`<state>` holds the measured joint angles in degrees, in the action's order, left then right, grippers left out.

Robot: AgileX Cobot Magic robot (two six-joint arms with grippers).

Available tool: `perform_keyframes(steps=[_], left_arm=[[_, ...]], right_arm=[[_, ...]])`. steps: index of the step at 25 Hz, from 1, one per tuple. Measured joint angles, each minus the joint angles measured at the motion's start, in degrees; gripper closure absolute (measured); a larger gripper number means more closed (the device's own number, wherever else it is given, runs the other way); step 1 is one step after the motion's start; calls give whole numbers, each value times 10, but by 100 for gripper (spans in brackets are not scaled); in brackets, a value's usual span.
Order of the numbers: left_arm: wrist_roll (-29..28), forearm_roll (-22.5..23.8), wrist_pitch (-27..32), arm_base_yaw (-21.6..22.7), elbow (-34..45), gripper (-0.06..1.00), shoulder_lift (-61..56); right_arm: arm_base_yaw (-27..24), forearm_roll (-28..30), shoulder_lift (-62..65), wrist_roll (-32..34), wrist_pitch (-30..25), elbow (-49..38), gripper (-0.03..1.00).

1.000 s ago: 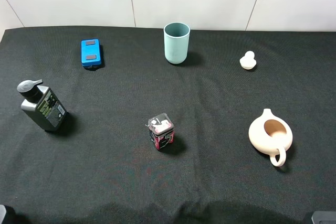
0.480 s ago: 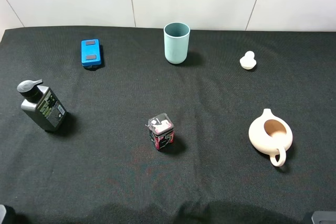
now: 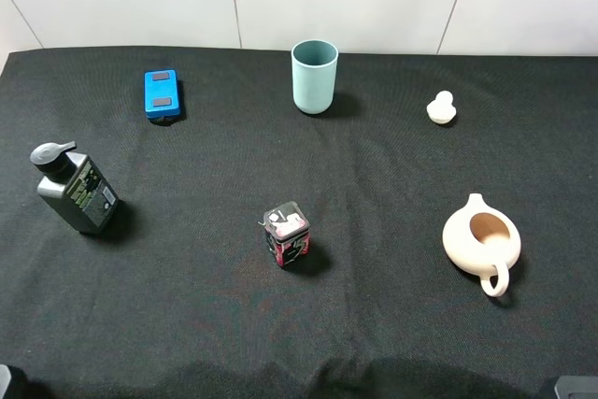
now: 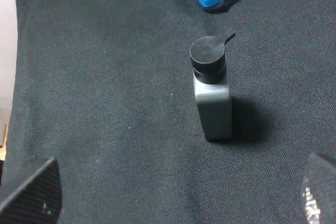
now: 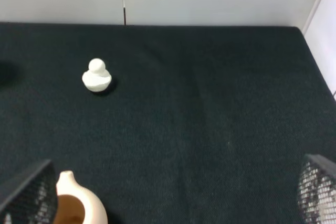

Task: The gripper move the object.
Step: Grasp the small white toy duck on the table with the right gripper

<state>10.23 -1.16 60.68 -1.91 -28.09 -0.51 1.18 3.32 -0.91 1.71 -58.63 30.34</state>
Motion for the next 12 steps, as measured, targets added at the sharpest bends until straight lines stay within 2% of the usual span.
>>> perform_keyframes(steps=[12], left_arm=[[0, 0, 0, 0, 0, -2, 0]], right_arm=[[0, -6, -197, 0, 0, 100, 27]])
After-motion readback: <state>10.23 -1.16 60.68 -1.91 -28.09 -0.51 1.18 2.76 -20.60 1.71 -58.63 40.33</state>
